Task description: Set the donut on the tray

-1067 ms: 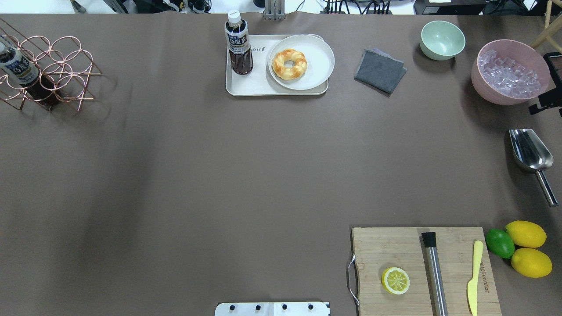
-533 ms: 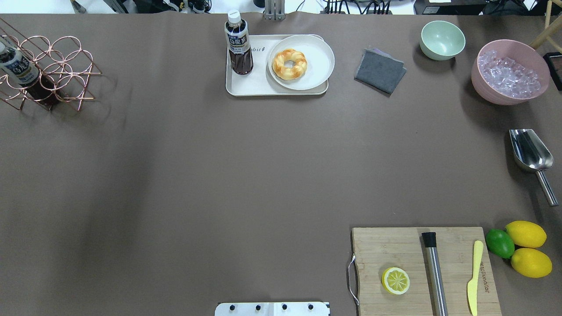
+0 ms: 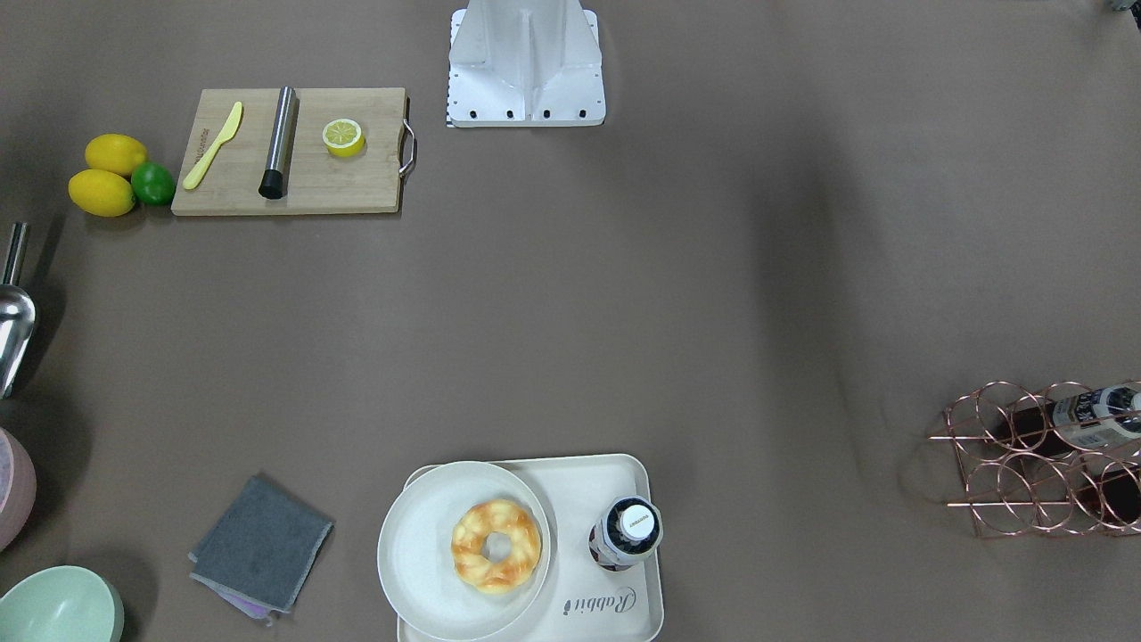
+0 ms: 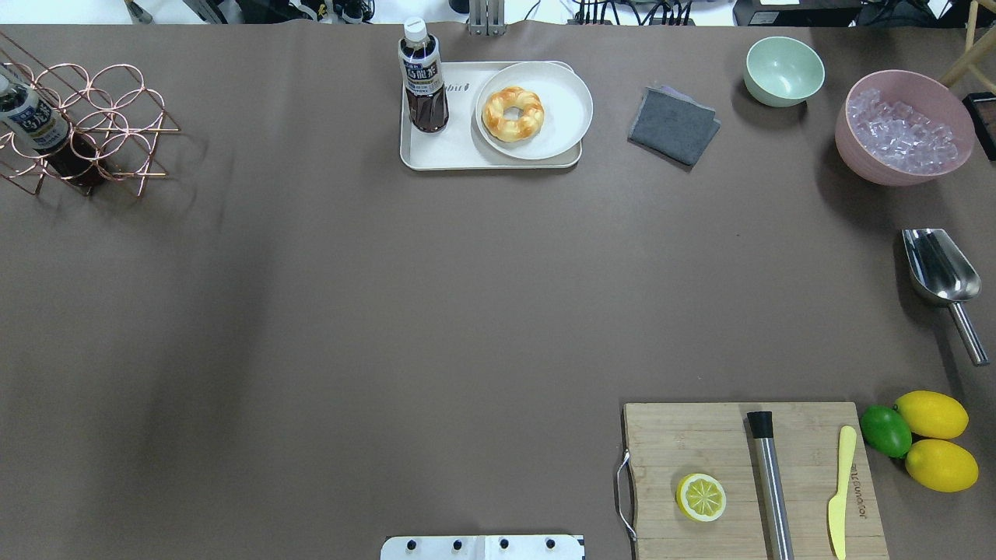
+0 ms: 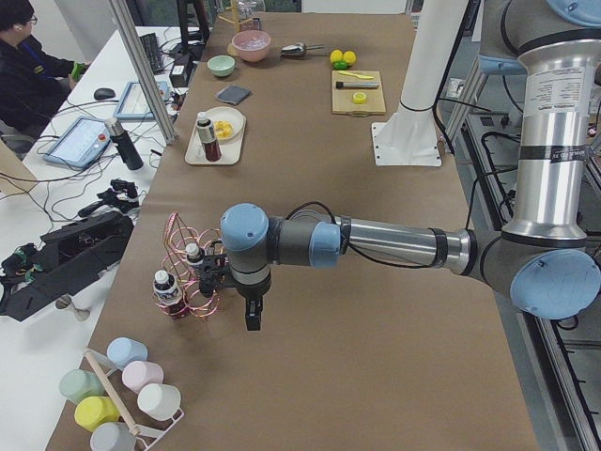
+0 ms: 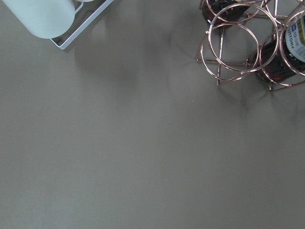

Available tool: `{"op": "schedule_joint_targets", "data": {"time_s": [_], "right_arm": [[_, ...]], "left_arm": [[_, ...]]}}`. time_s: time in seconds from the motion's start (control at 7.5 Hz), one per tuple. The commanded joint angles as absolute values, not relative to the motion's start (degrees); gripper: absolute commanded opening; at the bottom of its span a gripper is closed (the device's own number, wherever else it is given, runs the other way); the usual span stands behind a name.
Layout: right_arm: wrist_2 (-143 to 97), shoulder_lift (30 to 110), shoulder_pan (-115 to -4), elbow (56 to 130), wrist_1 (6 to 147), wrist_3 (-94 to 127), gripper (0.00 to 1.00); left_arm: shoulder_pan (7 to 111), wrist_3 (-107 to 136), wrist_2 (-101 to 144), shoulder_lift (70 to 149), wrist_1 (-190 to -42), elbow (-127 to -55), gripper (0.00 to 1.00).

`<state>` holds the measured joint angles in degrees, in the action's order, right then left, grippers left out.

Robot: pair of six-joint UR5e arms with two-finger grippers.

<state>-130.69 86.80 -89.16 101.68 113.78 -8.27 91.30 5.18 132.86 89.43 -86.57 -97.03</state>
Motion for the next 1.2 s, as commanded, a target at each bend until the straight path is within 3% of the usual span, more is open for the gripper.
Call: {"op": "schedule_joint_targets", "data": {"time_s": [0.0,0.27,1.07], "right_arm": [[-130.5,90.2,-89.3,97.7,110.8,-13.2,1.00],[-130.4,92.7,-89.4,97.1,105.0,-12.9,1.00],[-130.8,92.4,-89.5,97.1,104.5,-13.0,1.00]], "left_arm": [[91.3,5.1,133.0,89.3,-86.7,-96.8,0.98],[91.3,5.2,133.1,89.3,-86.6,-96.9,0.98],[91.3,5.2,133.0,89.4,-86.5,-96.9,0.98]]}}
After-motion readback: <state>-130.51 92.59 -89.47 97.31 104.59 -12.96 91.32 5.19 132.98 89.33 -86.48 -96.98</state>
